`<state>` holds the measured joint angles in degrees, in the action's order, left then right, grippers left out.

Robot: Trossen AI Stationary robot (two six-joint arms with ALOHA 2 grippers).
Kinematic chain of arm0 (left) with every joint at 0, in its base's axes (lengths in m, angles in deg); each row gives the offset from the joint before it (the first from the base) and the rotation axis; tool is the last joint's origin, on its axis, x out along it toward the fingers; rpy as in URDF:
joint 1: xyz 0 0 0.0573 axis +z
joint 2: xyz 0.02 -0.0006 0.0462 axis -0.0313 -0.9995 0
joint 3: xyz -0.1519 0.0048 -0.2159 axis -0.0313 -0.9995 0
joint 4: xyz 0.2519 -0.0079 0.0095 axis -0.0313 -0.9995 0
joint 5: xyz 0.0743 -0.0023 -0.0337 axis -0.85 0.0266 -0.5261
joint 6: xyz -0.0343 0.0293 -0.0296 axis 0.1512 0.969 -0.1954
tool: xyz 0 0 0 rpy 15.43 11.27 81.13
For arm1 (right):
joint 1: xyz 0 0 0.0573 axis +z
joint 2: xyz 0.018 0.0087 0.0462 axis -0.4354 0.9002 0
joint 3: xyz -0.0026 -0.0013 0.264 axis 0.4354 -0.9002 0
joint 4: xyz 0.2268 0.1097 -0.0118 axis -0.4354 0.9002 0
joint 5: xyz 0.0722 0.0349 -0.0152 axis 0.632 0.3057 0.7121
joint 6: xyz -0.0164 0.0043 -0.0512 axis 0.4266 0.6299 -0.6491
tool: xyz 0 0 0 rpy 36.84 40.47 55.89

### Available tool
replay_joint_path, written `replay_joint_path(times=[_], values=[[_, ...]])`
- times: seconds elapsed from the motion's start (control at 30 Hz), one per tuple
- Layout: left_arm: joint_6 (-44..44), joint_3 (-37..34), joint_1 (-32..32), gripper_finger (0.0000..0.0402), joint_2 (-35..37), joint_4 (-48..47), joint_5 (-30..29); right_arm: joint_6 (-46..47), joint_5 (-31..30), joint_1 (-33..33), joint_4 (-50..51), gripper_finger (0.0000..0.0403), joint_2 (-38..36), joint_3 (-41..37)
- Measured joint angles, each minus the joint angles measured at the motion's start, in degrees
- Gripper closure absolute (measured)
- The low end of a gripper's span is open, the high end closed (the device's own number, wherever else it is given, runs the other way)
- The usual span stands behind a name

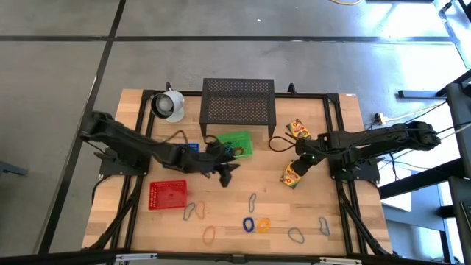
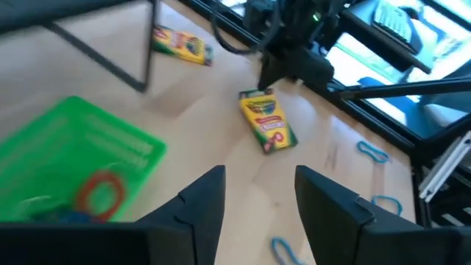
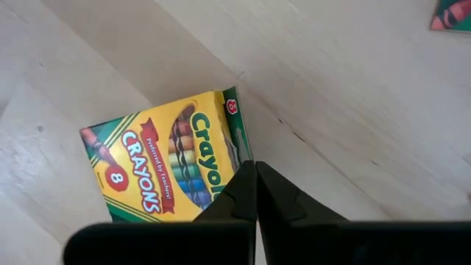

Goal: Pick & Place Office Desk Supplies
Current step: Put the bottom yellow box of crayon into the red bin

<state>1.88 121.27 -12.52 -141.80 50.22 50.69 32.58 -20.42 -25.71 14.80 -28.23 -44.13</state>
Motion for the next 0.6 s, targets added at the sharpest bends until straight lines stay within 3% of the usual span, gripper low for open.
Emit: replay_joint_path(times=[0.27, 0.43, 0.6], values=[[11.81, 0.69, 1.47, 0.0224, -17.26, 28.45, 3.11, -0.2, 0.43, 0.0, -0.12, 0.0403, -0.02, 0.04], [18.62, 7.0, 0.37, 0.0214, -24.94, 28.6, 3.49, -0.05, 0.43, 0.0, -0.24, 0.0403, -0.04, 0.04], [24.63, 16.64, -0.47, 0.0202, -31.33, 20.61, 3.57, 1.42, 0.41, 0.53, -2.31, 0.0403, -0.04, 0.04]])
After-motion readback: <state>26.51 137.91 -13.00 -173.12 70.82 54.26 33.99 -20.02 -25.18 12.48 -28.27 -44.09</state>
